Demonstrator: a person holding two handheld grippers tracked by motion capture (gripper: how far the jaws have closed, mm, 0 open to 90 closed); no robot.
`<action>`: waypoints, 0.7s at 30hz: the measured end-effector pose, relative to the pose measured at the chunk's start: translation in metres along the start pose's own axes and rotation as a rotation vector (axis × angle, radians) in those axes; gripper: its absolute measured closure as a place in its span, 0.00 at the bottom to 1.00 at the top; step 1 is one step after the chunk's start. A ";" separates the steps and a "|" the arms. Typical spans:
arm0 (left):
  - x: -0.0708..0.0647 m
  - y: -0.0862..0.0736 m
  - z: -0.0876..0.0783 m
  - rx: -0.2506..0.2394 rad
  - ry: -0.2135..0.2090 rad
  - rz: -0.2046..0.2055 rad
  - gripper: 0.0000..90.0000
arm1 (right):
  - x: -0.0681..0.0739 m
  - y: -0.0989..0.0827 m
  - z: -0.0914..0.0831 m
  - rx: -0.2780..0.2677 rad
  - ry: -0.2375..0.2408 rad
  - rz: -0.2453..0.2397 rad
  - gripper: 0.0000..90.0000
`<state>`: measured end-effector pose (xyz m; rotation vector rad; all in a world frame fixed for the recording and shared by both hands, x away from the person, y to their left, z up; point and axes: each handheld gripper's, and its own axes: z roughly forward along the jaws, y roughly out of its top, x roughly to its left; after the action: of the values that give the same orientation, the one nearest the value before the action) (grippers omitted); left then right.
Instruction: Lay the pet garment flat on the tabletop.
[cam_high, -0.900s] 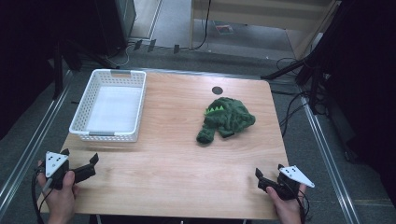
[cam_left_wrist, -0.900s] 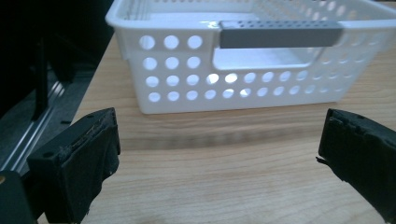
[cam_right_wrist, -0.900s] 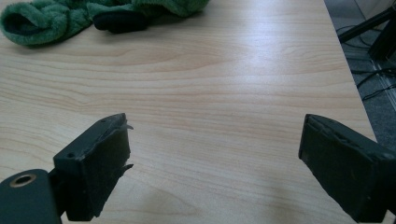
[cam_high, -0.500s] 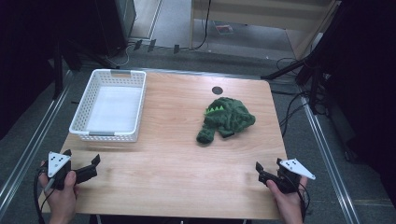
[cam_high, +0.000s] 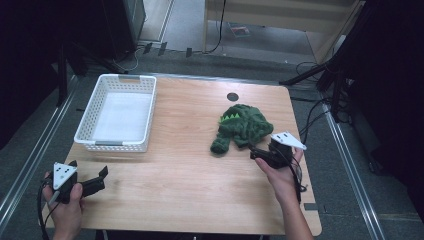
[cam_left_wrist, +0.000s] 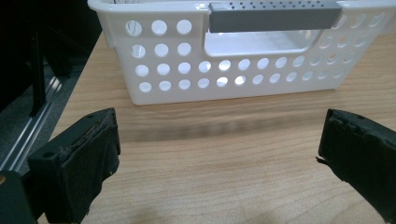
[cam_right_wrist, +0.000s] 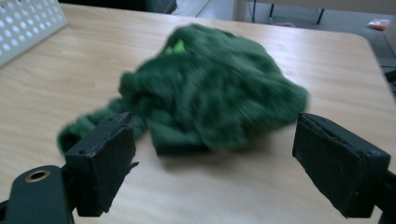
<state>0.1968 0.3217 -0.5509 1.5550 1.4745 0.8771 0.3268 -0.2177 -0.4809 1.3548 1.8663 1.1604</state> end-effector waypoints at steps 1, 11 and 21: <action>0.000 0.000 0.000 -0.001 0.000 0.001 0.00 | 0.004 0.004 0.008 0.002 -0.006 -0.002 0.14; 0.000 0.000 -0.001 -0.003 -0.006 0.004 0.00 | 0.026 0.030 0.076 0.081 -0.128 0.018 0.00; -0.001 0.000 0.000 -0.003 -0.004 0.011 0.00 | 0.034 0.007 0.127 0.253 -0.200 -0.018 0.00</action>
<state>0.1964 0.3207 -0.5509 1.5628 1.4629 0.8816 0.4222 -0.1440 -0.5329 1.5257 1.9207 0.7663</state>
